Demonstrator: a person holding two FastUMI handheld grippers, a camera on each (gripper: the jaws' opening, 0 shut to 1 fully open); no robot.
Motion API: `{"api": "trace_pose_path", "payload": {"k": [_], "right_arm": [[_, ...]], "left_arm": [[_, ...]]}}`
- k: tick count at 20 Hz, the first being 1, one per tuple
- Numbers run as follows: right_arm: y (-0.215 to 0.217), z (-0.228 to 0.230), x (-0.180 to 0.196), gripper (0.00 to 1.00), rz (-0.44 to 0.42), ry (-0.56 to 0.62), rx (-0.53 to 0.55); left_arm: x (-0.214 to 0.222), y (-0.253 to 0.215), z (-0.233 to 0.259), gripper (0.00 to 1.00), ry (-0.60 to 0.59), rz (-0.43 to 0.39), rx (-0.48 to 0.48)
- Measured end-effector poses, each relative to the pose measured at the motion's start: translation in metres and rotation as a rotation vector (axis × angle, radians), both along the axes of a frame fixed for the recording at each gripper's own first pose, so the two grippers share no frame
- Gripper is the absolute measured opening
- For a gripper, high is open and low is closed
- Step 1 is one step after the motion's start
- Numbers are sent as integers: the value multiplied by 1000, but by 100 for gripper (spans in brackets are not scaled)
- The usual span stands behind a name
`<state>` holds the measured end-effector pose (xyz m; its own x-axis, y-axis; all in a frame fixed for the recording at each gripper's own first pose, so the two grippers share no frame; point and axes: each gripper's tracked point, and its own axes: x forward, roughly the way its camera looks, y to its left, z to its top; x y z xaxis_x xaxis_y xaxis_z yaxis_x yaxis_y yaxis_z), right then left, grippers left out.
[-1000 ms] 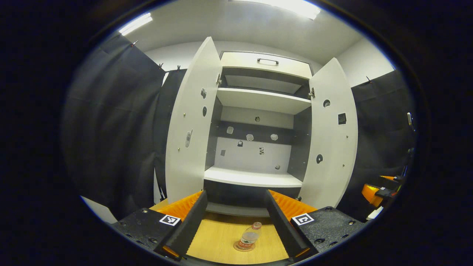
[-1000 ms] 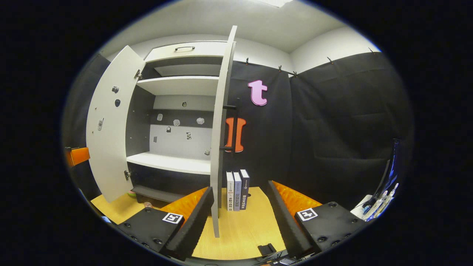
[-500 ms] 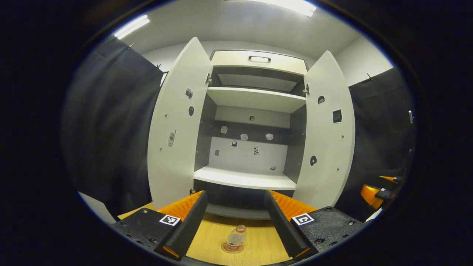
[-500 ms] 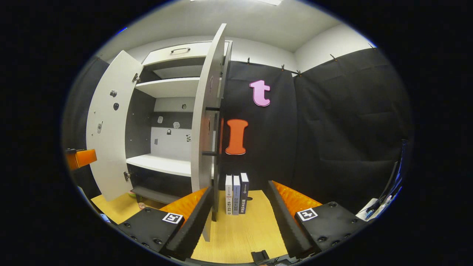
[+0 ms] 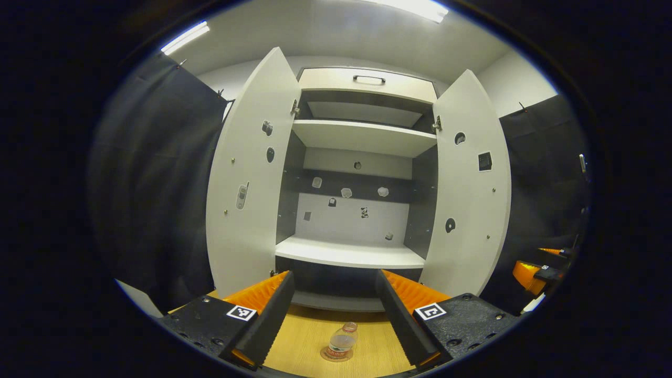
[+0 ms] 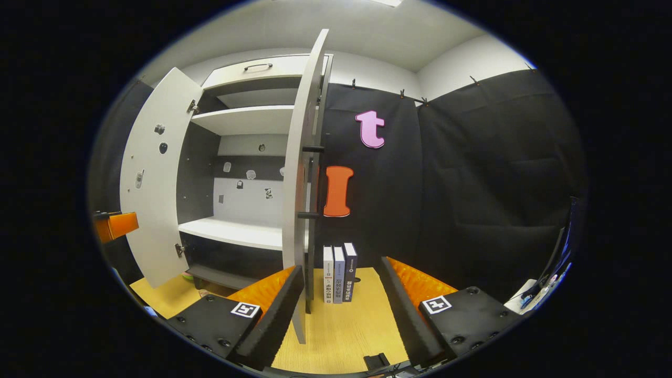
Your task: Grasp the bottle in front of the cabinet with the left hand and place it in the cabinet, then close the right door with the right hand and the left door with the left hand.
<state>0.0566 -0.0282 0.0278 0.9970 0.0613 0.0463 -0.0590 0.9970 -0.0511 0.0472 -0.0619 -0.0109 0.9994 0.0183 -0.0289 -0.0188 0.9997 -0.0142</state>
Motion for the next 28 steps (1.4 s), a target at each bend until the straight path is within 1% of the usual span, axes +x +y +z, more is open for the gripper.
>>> {"api": "trace_pose_path", "payload": {"k": [5, 6, 7, 10, 11, 12, 14, 17, 18, 19, 20, 22, 23, 24, 25, 26, 27, 28], "right_arm": [[3, -4, -6, 96, -56, -5, 23], [2, -7, -8, 89, -65, 2, 20], [2, -8, -12, 96, -68, 8, 16], [-1, -7, -17, 96, -83, 14, 9], [-3, -6, -18, 89, -87, 14, 8], [-6, -4, -21, 96, -90, 13, 5], [-12, 0, -21, 96, -102, 7, -17], [-24, 5, -25, 96, -131, -6, -48], [-27, 4, -25, 89, -134, -3, -49], [-28, 3, -27, 89, -135, 2, -48], [-29, 2, -28, 96, -139, 8, -46], [-36, 3, -31, 96, -151, 13, -48], [-40, 3, -32, 89, -162, 13, -58], [-43, 5, -33, 89, -170, 11, -71], [-45, 6, -35, 96, -177, 7, -82], [-46, 8, -35, 89, -183, 4, -91], [-48, 8, -36, 89, -190, 4, -96], [-51, 8, -37, 96, -198, 5, -95]], "left_arm": [[7, 15, -26, 95, 9, -35, -22], [7, 15, -34, 94, 14, -38, -25], [9, 13, -42, 95, 16, -48, -29], [13, 0, -73, 95, 31, -94, -33], [14, -5, -86, 95, 52, -109, -31], [14, -9, -100, 95, 70, -119, -30], [17, -16, -125, 94, 101, -134, -37], [27, -21, -169, 95, 163, -135, -38], [30, -22, -183, 95, 185, -135, -31], [34, -23, -195, 95, 195, -135, -24], [37, -24, -206, 95, 202, -138, -18], [44, -23, -228, 95, 231, -140, -11], [48, -23, -240, 95, 245, -137, -11], [51, -23, -253, 95, 263, -134, -17], [54, -23, -263, 95, 278, -130, -26], [55, -24, -273, 95, 293, -129, -28], [56, -23, -281, 95, 305, -124, -17], [57, -21, -289, 95, 312, -120, -1]]}}
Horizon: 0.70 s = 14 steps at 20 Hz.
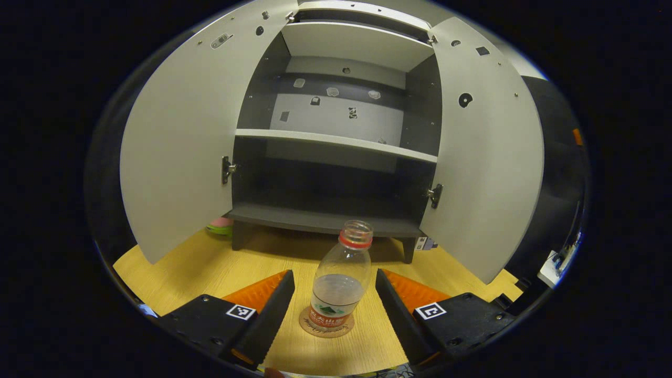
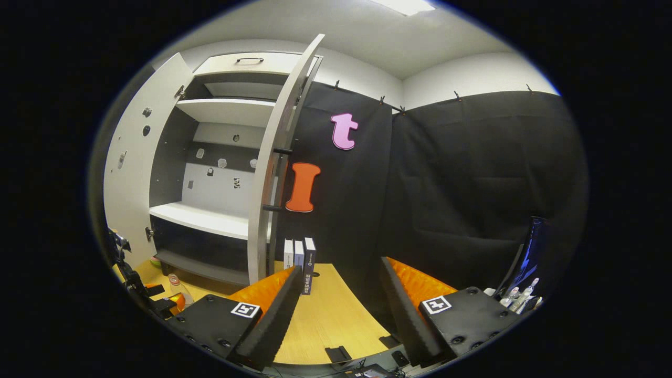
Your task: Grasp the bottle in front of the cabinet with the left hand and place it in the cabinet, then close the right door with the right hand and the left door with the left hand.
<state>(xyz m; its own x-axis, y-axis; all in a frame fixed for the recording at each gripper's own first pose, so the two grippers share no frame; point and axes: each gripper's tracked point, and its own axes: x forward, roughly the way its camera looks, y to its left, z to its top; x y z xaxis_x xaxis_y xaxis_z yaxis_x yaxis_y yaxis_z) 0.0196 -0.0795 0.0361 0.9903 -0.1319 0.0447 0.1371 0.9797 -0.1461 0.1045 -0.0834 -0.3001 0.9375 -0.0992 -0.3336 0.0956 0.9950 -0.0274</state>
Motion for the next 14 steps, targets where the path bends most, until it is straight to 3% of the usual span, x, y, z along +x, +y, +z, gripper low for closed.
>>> {"api": "trace_pose_path", "payload": {"k": [2, 3, 4, 5, 6, 12, 14], "right_arm": [[-6, -2, -1, 96, -19, 4, 9], [-9, -4, 0, 89, -28, 12, 9], [-12, -5, -1, 89, -35, 18, 7], [-12, -7, -1, 96, -40, 22, 5], [-13, -7, -1, 89, -44, 25, 1], [-20, -12, -1, 89, -60, 47, -8], [-21, -15, 1, 89, -62, 51, -9]], "left_arm": [[4, -1, -15, 95, 18, -9, 21], [5, -1, -23, 95, 35, -9, 25], [7, -1, -28, 95, 43, -6, 21], [9, -2, -31, 95, 46, -8, 15], [10, -4, -34, 95, 49, -9, 8], [21, -4, -54, 94, 83, -6, 61], [22, -5, -50, 79, 88, -8, 47]]}}
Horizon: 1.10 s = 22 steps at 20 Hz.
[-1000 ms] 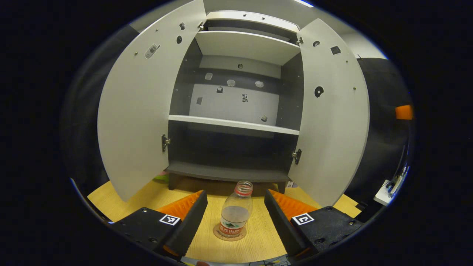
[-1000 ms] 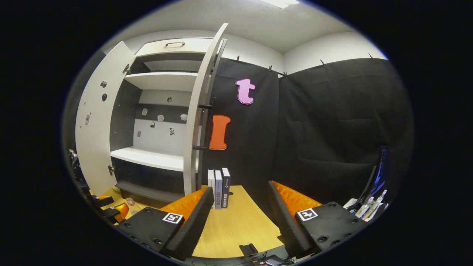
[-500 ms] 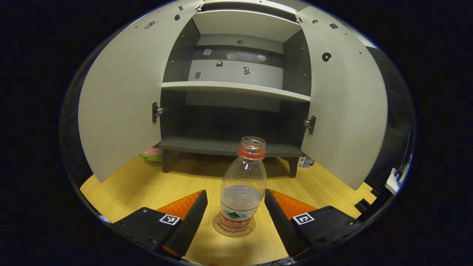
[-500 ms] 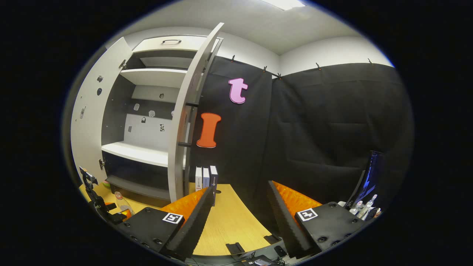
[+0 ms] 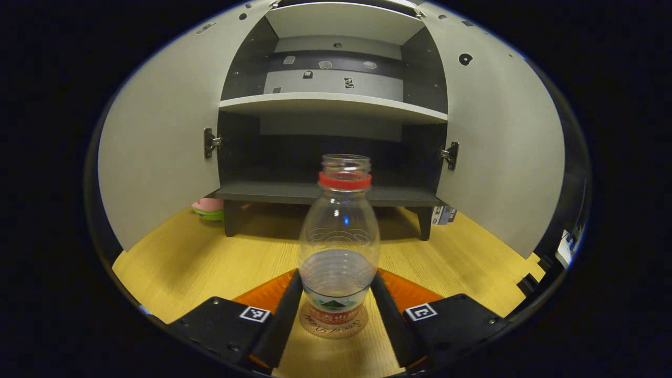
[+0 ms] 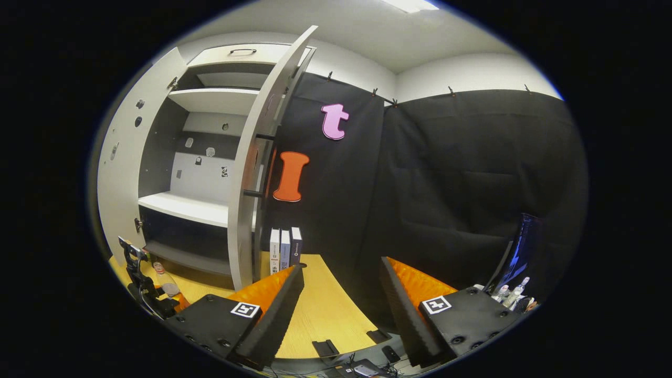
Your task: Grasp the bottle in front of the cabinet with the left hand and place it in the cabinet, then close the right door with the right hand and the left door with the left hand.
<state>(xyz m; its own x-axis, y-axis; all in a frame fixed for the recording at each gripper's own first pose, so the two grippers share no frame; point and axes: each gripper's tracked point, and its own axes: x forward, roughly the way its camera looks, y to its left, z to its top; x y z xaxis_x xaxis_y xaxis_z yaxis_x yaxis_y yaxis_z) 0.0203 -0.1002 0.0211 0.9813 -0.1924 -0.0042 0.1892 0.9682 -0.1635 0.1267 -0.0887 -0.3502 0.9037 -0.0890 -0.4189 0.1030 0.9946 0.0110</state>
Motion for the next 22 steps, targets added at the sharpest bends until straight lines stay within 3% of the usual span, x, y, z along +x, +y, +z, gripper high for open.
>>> {"api": "trace_pose_path", "payload": {"k": [4, 13, 19, 22], "right_arm": [[4, -1, 9, 94, 12, -8, 18], [31, -23, 42, 96, 76, -3, 126], [40, -35, 50, 96, 89, 9, 152], [37, -42, 51, 96, 81, 22, 155]], "left_arm": [[-2, 2, 31, 76, -5, -7, -29], [4, 25, 165, 75, -44, -21, -33], [39, 26, 244, 75, -74, -61, -81], [75, 34, 272, 75, -115, -67, -27]]}}
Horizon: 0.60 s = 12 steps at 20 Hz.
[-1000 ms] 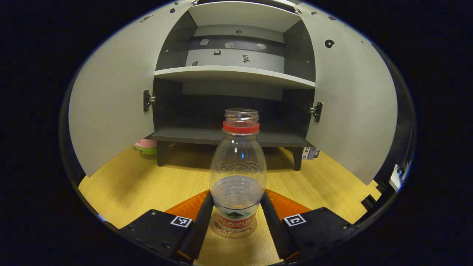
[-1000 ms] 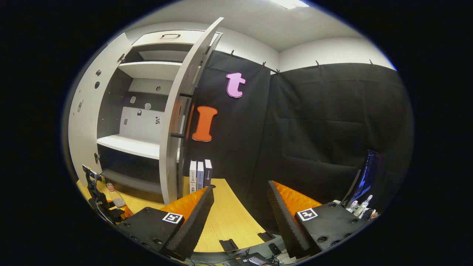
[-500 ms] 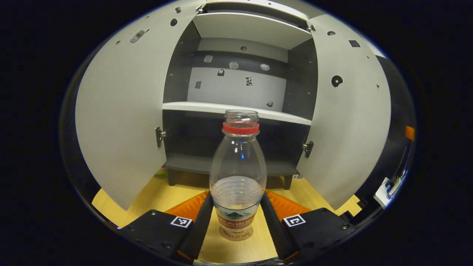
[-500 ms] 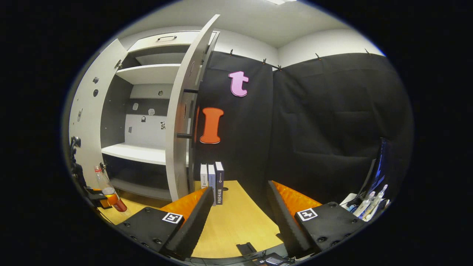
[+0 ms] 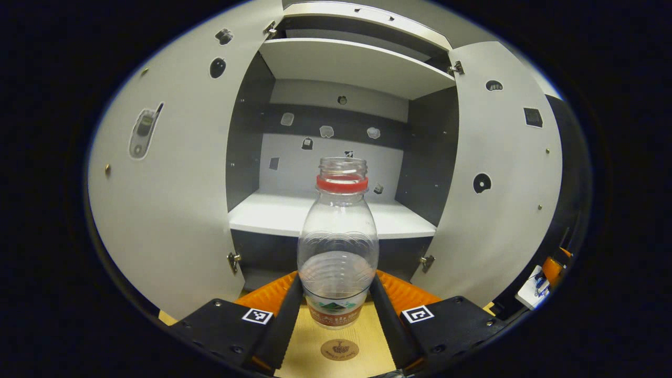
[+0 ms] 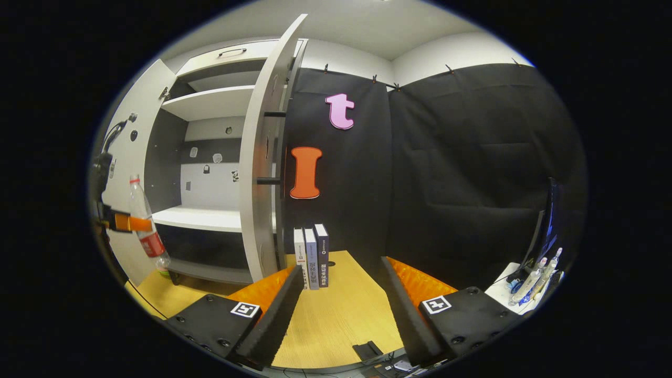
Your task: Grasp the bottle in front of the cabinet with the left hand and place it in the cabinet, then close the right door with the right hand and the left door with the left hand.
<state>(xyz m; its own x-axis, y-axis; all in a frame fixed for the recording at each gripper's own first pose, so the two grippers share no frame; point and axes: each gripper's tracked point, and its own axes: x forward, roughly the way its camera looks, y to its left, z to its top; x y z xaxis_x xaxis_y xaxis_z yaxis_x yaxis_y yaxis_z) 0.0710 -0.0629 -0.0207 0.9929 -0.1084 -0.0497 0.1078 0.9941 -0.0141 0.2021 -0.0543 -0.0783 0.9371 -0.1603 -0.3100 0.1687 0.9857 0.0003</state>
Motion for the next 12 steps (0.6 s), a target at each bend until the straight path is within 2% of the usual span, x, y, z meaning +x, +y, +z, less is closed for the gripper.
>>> {"api": "trace_pose_path", "payload": {"k": [2, 5, 12], "right_arm": [[-3, -2, 0, 96, -7, 7, 11], [-8, -5, 3, 96, -17, 16, 17], [-24, -3, 18, 96, -58, 16, 18]], "left_arm": [[25, 2, 15, 75, -28, 2, 34], [59, -6, 29, 75, -37, -7, 10], [138, -39, 48, 75, -56, -46, 37]]}}
